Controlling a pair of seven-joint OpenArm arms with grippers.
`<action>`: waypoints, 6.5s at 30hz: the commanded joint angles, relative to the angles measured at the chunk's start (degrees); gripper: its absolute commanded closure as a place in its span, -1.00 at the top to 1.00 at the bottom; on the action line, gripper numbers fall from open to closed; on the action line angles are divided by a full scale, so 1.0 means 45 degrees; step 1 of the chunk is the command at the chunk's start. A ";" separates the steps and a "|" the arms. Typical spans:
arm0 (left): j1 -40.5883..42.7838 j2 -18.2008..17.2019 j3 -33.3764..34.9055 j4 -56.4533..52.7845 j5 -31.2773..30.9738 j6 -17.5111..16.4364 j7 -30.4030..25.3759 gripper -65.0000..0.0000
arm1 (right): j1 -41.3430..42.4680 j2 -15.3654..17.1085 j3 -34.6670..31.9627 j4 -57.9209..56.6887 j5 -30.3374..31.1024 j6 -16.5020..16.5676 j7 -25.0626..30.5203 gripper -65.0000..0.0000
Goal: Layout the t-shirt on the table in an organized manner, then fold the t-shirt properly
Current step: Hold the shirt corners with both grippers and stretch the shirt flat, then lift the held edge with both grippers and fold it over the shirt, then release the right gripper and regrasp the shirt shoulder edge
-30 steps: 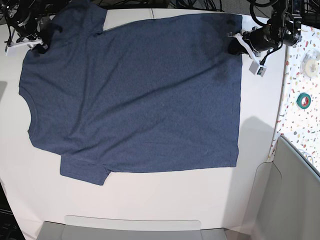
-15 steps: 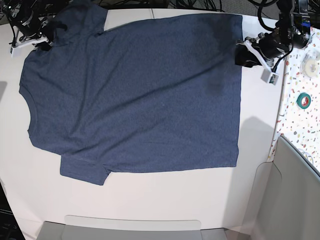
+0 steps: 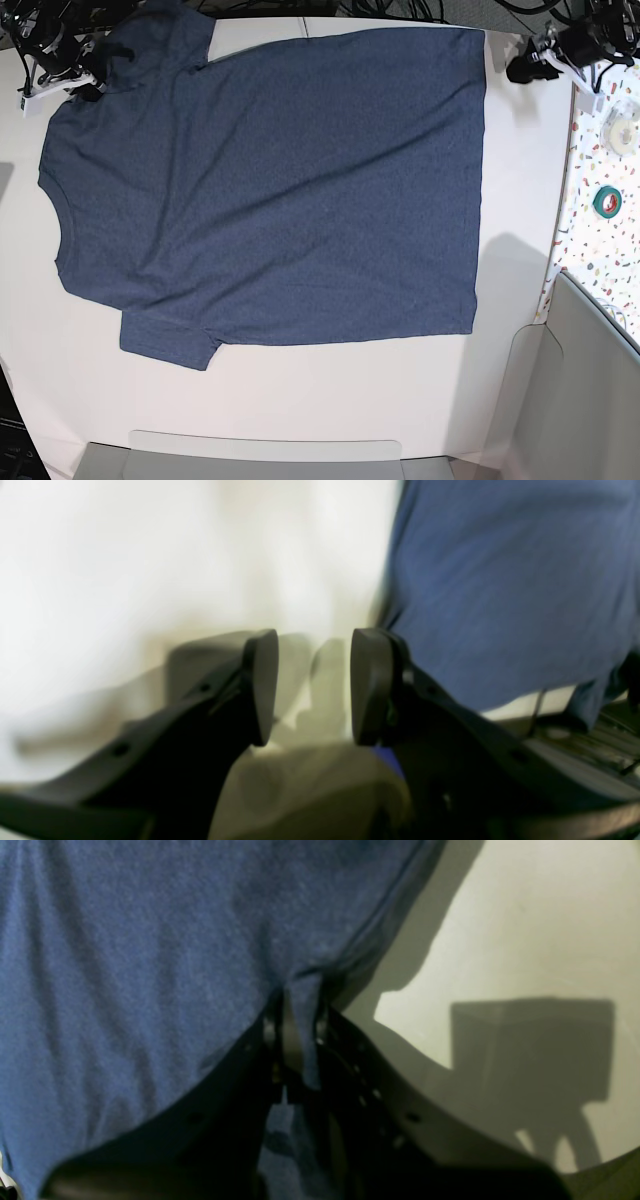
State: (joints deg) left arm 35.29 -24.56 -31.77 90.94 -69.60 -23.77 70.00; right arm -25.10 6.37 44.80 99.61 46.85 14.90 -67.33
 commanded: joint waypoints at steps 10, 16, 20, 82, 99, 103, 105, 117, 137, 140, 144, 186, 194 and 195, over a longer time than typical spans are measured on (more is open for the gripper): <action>0.0354 0.0114 0.1639 -0.0213 0.0044 -0.0041 0.0162 -0.31 | -0.0097 0.0001 -0.0118 -0.0168 -0.0946 -0.0155 -0.1047 -1.00; 0.0451 0.0114 0.2908 -0.0213 0.0044 -0.0041 0.0142 -0.33 | -0.0038 0.0001 -0.0118 -0.0168 -0.0946 -0.0155 -0.1047 -1.00; 0.0705 0.0094 0.3377 -0.0213 0.0063 -0.0041 0.0142 -0.33 | -0.0038 0.0001 -0.0138 -0.0168 -0.0946 -0.0155 -0.1067 -1.00; -0.5156 0.0563 0.0759 0.2639 0.0063 0.0037 0.2223 -1.00 | 0.2775 0.2345 -0.0040 -0.0148 0.0929 -0.0136 -0.2024 -1.00; -0.5761 0.0641 0.0759 0.0959 0.0063 0.0056 0.2223 -1.00 | 0.3967 0.3302 -0.1701 -0.0852 0.0910 -0.0175 -0.2024 -1.00; -0.5820 0.0641 0.0759 0.0959 0.0063 0.0056 0.2223 -1.00 | 0.4182 0.3322 -0.1896 -0.0891 0.0910 -0.0175 -0.2005 -1.00; -0.5820 0.0641 0.0759 0.0959 0.0083 0.0056 0.2223 -1.00 | 0.4299 0.3380 -0.2033 -0.0930 0.0812 -0.0175 -0.2005 -1.00; -0.5820 0.0641 0.0779 0.0959 0.0083 0.0056 0.2223 -1.00 | 0.4865 0.3263 -0.2853 -0.0969 -0.0985 -0.0155 -0.2005 -1.00; -0.5839 0.0641 0.0759 0.0959 0.0063 0.0486 0.2223 -0.28 | 0.4807 0.3263 -0.2814 -0.0969 -0.1005 -0.0136 -0.2005 -0.01; -0.5839 0.0641 0.0759 0.0959 -0.0015 0.0740 0.2223 -0.28 | 0.4865 0.3263 -0.2795 -0.0930 -0.0966 -0.0136 -0.2005 0.19; -0.5839 0.0641 0.0720 0.0959 -0.0034 0.0740 0.2223 -0.28 | 0.5002 0.3263 -0.2775 -0.0656 -0.0946 -0.0116 -0.1985 0.32; -0.5820 0.0817 0.0759 0.0959 -0.0034 0.0701 0.2223 -0.28 | 0.0528 -0.1641 0.0312 -0.0754 0.3625 -0.0136 -0.2024 0.00; -0.5820 0.0817 0.0759 0.0959 -0.0034 0.0701 0.2223 -0.28 | 0.0587 -0.1269 -0.0509 -0.0578 0.3899 -0.0116 -0.2689 -1.00; -0.5820 0.0817 0.0759 0.0959 -0.0034 0.0701 0.2223 -0.28 | 0.0587 -0.1269 -0.0528 -0.0402 0.4055 -0.0116 -0.2689 -1.00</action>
State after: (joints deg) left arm 9.65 -19.88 -27.92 94.41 -68.14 -20.58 80.60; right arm -22.22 0.73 42.48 96.97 64.40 14.72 -78.81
